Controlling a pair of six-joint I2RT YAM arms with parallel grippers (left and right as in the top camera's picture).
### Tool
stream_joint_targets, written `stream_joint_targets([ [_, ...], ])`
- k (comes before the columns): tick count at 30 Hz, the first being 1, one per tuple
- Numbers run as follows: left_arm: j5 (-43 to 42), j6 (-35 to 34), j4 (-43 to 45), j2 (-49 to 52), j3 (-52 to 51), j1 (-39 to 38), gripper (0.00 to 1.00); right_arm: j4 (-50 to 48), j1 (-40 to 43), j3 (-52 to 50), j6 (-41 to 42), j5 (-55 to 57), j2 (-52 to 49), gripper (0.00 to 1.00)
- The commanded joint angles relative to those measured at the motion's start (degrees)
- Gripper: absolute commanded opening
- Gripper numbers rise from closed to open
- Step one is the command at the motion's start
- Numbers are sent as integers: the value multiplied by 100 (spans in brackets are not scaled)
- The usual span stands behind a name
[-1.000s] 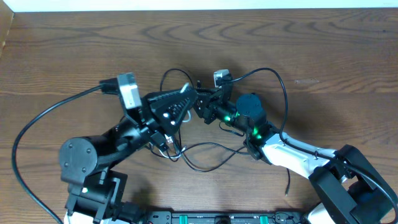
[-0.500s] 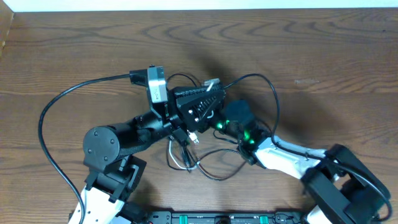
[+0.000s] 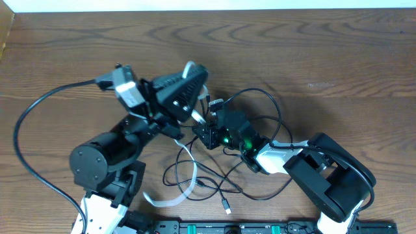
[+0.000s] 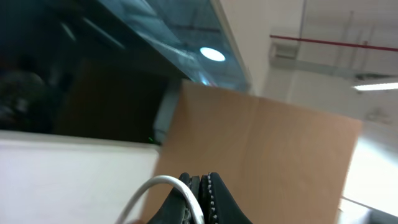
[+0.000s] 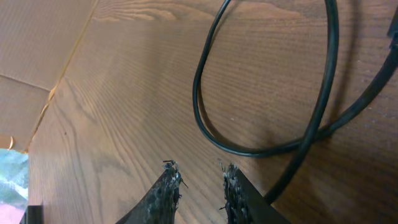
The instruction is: Untangle cables
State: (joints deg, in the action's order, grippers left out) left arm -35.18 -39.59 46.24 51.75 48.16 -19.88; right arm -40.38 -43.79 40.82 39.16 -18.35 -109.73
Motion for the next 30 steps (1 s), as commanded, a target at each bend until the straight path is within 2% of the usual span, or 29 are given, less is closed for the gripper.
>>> stream_joint_targets([
  [1,138,116,83,-61,149,348,7,11,-11,44,-114,-39,-11,22],
  [6,136,57,101,-63,149,702,8,9,103,44,-111,-42,-11,24],
  [9,116,9,-68,-61,146,750,7,-157,201,44,-109,-105,-11,33],
  [10,116,9,-133,-61,146,750,8,-284,249,44,-111,-195,-11,41],
  [12,116,9,-282,-59,146,750,7,-658,378,44,-109,-514,-9,66],
  [13,116,9,-348,-57,146,750,7,-907,459,44,-109,-741,-9,75],
  [15,116,9,-391,-57,146,750,8,-1449,640,44,-85,-1172,-9,87],
  [17,116,9,-396,-57,146,750,7,-1982,817,44,63,-1467,-9,94],
  [26,116,11,-765,-52,146,750,7,-4286,1331,44,966,-2149,-9,99],
  [30,48,9,-809,-52,146,748,8,-4957,1333,44,1447,-2144,-9,99],
])
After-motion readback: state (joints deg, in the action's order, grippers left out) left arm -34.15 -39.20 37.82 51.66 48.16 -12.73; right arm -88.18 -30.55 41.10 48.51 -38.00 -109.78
